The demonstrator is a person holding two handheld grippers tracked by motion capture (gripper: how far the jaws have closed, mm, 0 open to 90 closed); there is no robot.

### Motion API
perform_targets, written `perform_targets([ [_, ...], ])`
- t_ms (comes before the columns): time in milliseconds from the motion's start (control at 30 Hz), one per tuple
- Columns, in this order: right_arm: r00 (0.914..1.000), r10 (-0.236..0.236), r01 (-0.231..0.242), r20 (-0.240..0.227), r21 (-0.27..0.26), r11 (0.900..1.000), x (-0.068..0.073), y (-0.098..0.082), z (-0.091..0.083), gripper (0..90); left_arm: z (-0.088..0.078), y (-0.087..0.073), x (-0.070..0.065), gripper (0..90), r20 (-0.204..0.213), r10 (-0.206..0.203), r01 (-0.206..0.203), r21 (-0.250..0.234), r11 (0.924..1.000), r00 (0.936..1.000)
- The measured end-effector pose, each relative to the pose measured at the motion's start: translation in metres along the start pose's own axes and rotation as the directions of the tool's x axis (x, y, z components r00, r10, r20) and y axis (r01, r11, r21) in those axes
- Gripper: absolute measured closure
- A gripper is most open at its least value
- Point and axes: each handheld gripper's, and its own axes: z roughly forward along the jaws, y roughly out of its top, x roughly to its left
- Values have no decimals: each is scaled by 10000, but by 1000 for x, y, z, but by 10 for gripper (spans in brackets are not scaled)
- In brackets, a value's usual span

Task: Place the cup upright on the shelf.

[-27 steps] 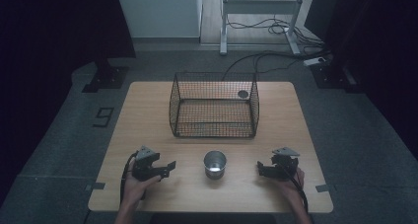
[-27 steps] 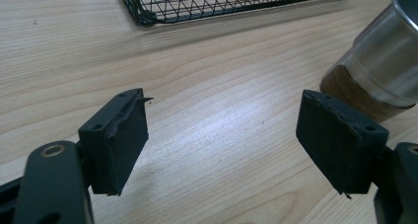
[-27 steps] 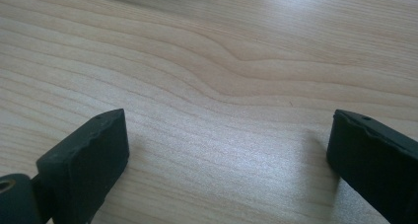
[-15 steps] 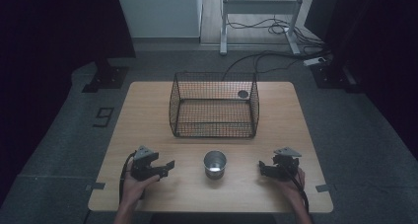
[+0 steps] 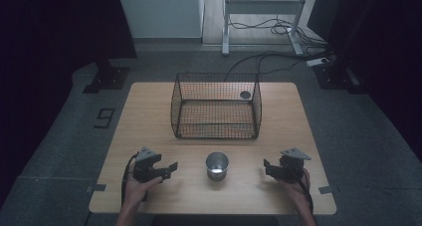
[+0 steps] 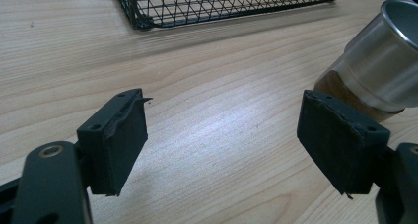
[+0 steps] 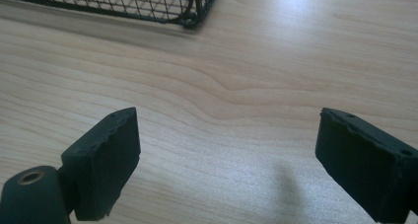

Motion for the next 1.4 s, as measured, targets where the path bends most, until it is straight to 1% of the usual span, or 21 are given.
perform_targets([
  [33,9999,7,-8,-130,-101,9999,1,2,-3,98,0,0,0,188,8,-36,36,-26,10000,10000],
  [200,9992,-6,-8,-405,-332,9994,5,6,-9,99,-1,1,0,177,20,-47,47,-58,10000,10000],
  [267,9991,-16,1,-434,-357,9994,5,7,-10,99,-1,1,0,170,34,-47,47,-72,10000,10000],
  [300,9984,-55,28,-559,-475,9989,7,8,-14,99,-1,1,-2,168,84,-43,44,-114,9999,10000],
  [467,9971,-103,50,-749,-711,9975,11,13,-21,99,-1,2,-3,160,134,-25,27,-149,9999,9999],
  [500,9961,-113,40,-877,-825,9966,14,15,-25,100,-1,2,-3,158,114,-20,22,-132,9999,9999],
  [700,9939,-304,202,-1062,-961,9952,20,19,-29,99,0,2,-2,157,103,-44,45,-114,9999,9999],
  [733,9926,-335,215,-1171,-1023,9945,23,20,-31,99,0,2,-2,156,93,-37,38,-92,10000,9999],
  [1033,9851,-676,461,-1583,-1359,9897,40,28,-42,97,3,3,-3,150,207,24,-22,-68,10000,9998],
  [1067,9851,-676,461,-1583,-1359,9897,40,28,-42,97,3,3,-3,150,207,24,-22,-68,10000,9998],
  [1100,9832,-764,526,-1658,-1432,9883,45,30,-44,95,3,3,-3,149,214,6,-4,-86,10000,9998],
  [1267,9797,-896,614,-1795,-1566,9858,51,33,-48,93,3,4,-2,149,234,-26,29,-120,9999,9997],
  [1300,9774,-926,614,-1901,-1638,9846,55,35,-51,91,3,5,-2,149,242,-40,44,-142,9999,9997],
  [1367,9754,-990,662,-1969,-1666,9838,58,36,-52,89,3,5,-3,148,259,-22,26,-156,9999,9997],
  [1400,9754,-990,662,-1969,-1666,9838,58,36,-52,89,3,5,-3,148,259,-22,26,-156,9999,9997],
])
